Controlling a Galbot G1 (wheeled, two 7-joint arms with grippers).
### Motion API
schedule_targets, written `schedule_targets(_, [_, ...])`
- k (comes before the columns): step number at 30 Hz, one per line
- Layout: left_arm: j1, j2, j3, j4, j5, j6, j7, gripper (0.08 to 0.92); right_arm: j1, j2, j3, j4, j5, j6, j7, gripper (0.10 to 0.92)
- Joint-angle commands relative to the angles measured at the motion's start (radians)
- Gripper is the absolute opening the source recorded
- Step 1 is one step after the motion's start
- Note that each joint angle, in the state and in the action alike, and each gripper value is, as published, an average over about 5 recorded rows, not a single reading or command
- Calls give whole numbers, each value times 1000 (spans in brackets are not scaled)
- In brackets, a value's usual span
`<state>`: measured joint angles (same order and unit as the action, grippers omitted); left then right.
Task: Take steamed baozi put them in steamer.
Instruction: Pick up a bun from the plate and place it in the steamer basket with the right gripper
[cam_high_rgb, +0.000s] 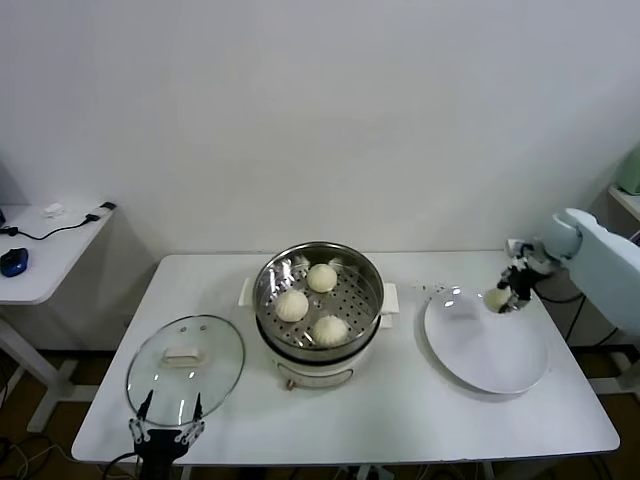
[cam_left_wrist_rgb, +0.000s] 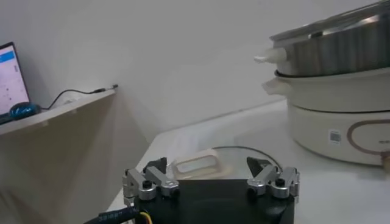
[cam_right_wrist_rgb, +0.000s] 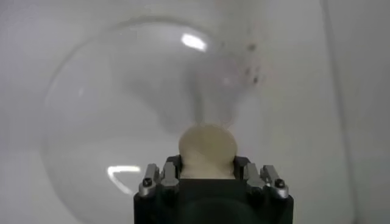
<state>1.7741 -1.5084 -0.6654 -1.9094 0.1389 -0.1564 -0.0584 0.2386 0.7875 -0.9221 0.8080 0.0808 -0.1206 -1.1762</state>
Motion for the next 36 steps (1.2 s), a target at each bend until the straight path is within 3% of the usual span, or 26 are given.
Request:
schedule_targets(1, [-1, 0, 20, -11, 1, -3, 3, 823, 550, 123, -567, 182, 587, -147, 46, 560])
schedule_targets(8, [0, 8, 39, -17, 0, -13, 5, 823, 703, 293, -747, 237, 813, -185, 77, 560])
schedule_targets(14, [7, 10, 44, -12, 1, -26, 5, 823, 716, 424, -806, 267, 899, -221, 117, 560])
schedule_targets(22, [3, 9, 44, -14, 3, -30, 5, 823, 636, 551, -849, 267, 902, -256, 169, 560])
schedule_targets(36, [-23, 22, 37, 1, -4, -28, 6, 823, 506, 581, -888, 276, 841, -270, 220, 560])
